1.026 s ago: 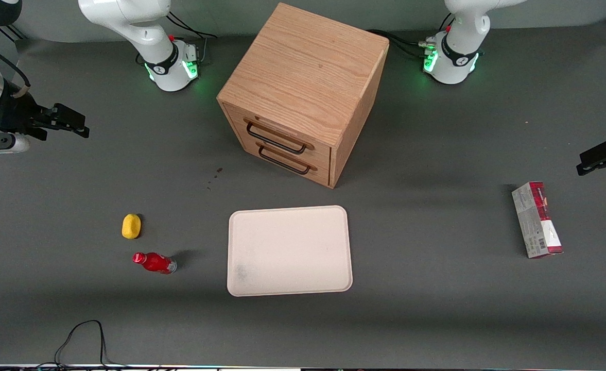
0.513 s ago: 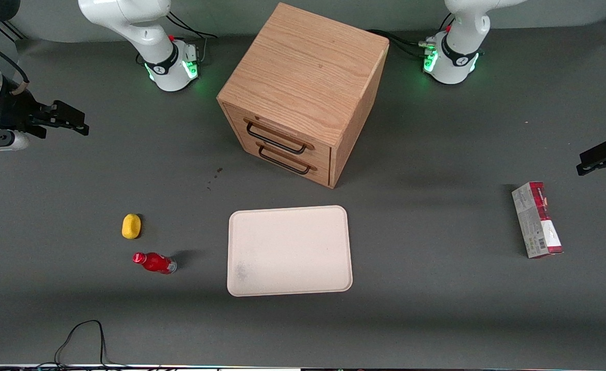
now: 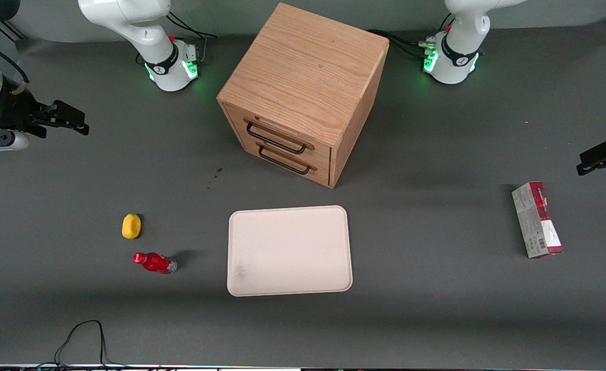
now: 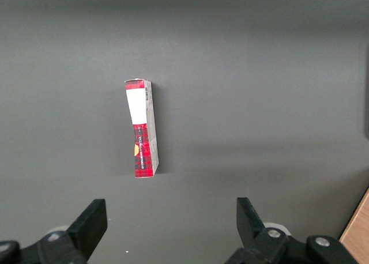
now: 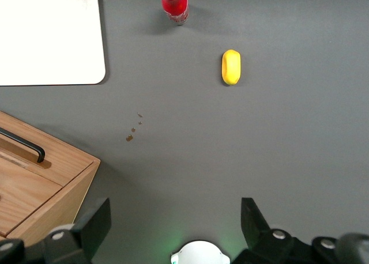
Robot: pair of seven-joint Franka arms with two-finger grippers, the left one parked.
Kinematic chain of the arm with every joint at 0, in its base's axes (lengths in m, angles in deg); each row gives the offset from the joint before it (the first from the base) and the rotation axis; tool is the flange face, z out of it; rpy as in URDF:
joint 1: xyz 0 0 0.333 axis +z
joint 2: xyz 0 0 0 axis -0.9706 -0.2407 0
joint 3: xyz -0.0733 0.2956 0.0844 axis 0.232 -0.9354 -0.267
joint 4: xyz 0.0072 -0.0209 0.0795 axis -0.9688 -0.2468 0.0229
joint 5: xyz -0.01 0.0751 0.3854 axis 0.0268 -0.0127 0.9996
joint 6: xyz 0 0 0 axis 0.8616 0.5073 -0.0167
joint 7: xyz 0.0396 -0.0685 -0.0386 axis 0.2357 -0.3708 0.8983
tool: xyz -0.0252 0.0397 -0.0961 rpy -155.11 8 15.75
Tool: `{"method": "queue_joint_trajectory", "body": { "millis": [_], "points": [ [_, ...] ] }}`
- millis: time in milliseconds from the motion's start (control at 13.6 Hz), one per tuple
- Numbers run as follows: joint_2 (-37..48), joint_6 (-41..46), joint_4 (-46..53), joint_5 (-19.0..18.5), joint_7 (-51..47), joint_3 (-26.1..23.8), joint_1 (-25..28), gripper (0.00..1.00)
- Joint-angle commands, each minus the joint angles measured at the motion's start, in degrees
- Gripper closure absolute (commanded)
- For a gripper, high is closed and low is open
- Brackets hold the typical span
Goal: Place coke bottle on tray
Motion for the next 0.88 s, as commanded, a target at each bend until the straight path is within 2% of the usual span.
{"method": "queue_joint_trajectory", "body": {
  "millis": [0,440,659,806],
  "points": [
    [0.37,1.02,0.53,-0.04,-1.53,0.60,0.73,0.00],
    [0.37,1.02,0.70,-0.04,-1.53,0.69,0.73,0.00],
    [-2.35,1.02,5.08,-0.04,-1.36,0.60,0.55,0.00],
    [-7.51,1.81,11.56,0.05,-1.36,0.60,0.55,0.00]
  ]
}}
